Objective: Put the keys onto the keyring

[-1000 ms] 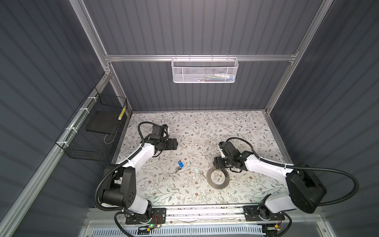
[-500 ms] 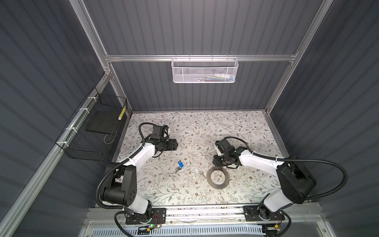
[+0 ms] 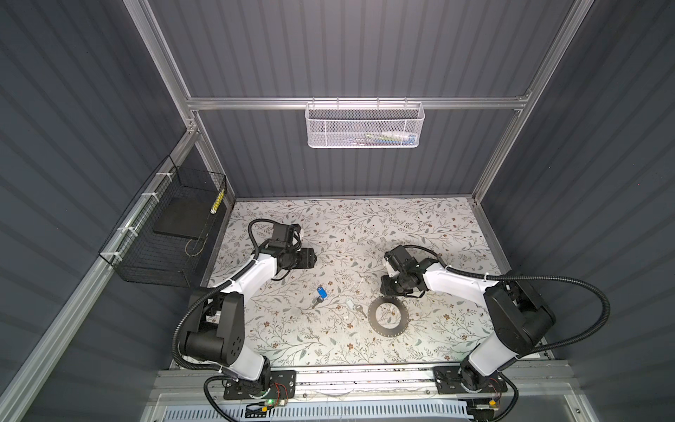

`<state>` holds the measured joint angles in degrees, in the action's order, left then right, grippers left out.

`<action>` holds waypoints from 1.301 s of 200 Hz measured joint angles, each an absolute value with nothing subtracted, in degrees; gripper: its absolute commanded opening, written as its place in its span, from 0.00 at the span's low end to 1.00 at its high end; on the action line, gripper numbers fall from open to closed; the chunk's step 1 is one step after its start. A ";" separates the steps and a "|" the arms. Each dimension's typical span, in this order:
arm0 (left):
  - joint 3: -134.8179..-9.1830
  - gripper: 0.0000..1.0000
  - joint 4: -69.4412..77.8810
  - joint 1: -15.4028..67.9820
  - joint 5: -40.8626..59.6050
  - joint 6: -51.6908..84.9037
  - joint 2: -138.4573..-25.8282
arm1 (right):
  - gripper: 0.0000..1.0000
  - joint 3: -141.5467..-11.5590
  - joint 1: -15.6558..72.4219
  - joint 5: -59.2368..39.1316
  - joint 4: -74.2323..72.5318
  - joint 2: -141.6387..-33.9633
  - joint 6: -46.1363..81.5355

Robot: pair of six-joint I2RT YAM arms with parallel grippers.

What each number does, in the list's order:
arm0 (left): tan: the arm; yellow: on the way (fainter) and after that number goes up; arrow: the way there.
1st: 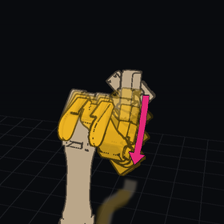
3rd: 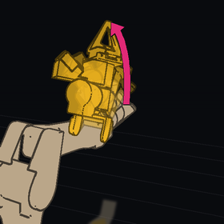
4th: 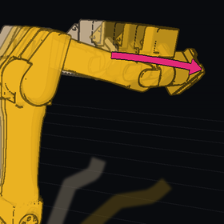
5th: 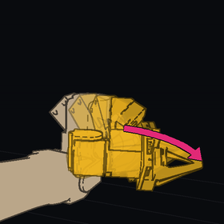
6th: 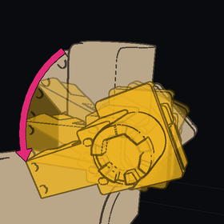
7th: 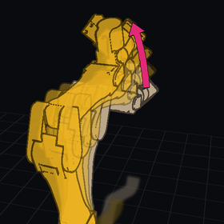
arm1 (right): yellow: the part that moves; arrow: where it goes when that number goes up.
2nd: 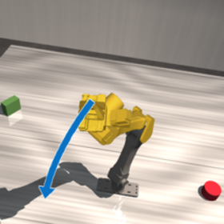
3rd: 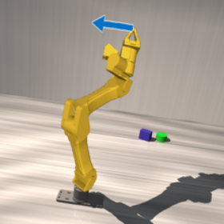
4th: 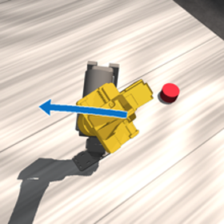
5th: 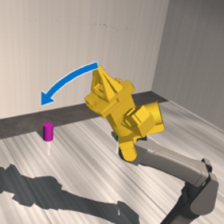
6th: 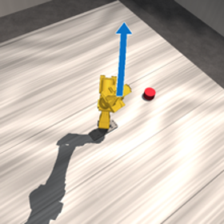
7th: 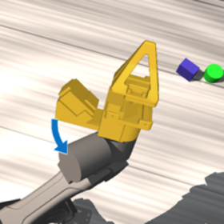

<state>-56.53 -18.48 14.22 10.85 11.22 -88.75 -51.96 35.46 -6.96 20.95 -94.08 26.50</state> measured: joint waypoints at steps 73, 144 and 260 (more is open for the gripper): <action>-56.58 0.69 -18.50 14.22 11.25 11.20 -89.45 | 0.25 -53.34 35.38 -8.25 22.61 -95.94 26.04; -56.64 0.68 -18.55 14.22 11.44 11.20 -89.93 | 0.20 -54.22 35.38 -9.13 23.00 -97.17 25.43; -56.97 0.68 -19.38 14.22 11.66 11.20 -90.59 | 0.05 -54.54 35.38 -10.37 23.83 -97.76 24.62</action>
<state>-56.97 -19.38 14.22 11.66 11.20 -90.59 -54.54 35.38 -10.37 23.83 -97.76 24.62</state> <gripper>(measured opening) 0.683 0.081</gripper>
